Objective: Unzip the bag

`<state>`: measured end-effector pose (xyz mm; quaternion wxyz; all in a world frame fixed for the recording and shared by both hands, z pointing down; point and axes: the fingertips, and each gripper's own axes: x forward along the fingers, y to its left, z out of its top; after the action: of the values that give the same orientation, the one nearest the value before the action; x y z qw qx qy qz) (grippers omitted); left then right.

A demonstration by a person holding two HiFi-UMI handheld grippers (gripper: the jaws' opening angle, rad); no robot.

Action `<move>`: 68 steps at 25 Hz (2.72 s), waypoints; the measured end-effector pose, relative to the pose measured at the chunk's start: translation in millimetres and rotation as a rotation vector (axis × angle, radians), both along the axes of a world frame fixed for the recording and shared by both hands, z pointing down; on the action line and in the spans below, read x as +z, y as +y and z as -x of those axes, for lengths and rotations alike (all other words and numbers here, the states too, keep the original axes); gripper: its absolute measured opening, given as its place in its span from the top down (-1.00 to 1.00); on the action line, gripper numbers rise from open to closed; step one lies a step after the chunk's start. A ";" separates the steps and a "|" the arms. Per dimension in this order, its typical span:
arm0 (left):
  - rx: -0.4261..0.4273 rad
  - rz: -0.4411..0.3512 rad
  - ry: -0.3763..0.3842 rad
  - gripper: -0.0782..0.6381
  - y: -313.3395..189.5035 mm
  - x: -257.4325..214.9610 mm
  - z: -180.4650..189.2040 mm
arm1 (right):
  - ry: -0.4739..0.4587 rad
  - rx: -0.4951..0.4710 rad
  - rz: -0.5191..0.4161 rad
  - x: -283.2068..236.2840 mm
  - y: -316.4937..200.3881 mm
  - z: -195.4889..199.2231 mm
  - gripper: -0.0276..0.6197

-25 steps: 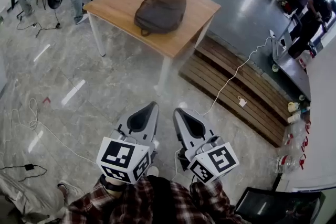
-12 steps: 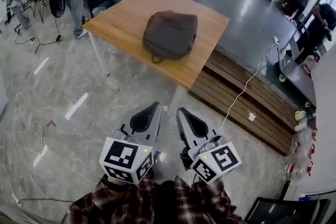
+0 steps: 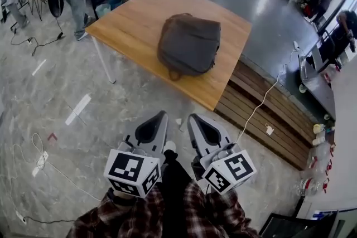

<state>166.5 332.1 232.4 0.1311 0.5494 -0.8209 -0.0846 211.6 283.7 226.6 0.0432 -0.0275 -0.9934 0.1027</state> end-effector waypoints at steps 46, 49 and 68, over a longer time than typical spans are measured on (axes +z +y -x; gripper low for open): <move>0.737 0.066 0.017 0.76 -390.5 13.9 356.0 | 0.055 0.740 0.074 15.8 -357.6 329.7 0.88; 0.796 0.076 0.038 0.76 -401.2 24.9 346.0 | 0.074 0.820 0.087 26.5 -363.4 311.0 0.88; 1.080 0.454 0.039 0.76 -447.8 183.6 211.2 | 0.334 0.985 0.267 174.4 -403.0 179.9 0.88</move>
<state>-44.7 -115.7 416.0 0.2853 0.8463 -0.4197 0.1620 31.8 -119.3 401.0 0.1434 0.4533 -0.8466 0.2392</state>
